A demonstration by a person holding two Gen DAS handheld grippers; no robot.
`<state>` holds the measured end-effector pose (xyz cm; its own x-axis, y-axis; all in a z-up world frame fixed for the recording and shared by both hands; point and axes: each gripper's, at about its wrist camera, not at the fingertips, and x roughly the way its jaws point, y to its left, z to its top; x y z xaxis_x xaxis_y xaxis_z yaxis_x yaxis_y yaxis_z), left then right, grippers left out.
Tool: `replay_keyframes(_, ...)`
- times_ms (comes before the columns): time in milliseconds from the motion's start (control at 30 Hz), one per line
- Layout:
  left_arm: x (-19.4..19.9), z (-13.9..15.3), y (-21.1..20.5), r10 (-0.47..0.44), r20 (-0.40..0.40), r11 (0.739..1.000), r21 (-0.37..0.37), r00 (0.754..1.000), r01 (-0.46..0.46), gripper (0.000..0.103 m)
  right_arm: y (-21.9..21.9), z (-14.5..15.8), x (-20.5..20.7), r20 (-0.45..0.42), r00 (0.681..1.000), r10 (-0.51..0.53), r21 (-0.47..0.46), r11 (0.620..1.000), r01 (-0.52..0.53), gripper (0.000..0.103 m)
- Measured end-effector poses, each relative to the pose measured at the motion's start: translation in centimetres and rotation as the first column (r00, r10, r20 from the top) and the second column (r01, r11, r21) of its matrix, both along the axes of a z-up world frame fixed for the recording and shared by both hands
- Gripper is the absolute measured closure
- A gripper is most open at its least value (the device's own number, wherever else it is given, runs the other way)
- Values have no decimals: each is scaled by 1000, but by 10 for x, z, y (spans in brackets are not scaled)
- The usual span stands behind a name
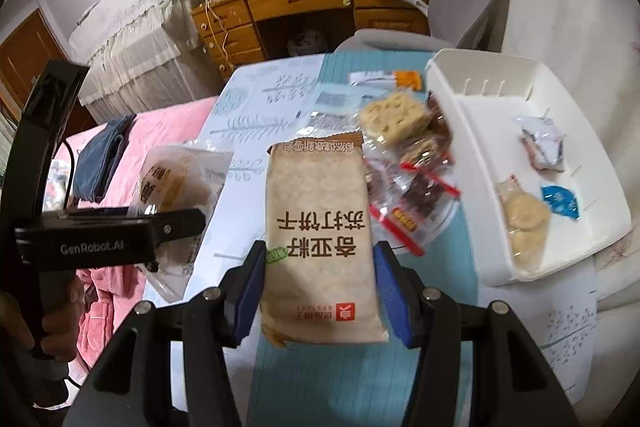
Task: Organize snacks
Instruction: 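Carry the beige cracker pack and square snack bag over the white tray with both tools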
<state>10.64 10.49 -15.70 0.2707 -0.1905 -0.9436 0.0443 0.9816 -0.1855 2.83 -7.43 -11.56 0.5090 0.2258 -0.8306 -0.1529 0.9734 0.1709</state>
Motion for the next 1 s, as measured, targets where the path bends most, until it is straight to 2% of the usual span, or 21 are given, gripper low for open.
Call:
replay_keyframes(467, -10, 18, -91, 88, 42, 996, -29, 995, -87, 23, -107, 20, 2, 41, 999, 8, 23, 1000, -9, 49)
replay_keyframes(1000, 13, 27, -215, 92, 107, 994, -63, 990, -85, 22, -219, 22, 25, 66, 997, 27, 1, 1000, -27, 49)
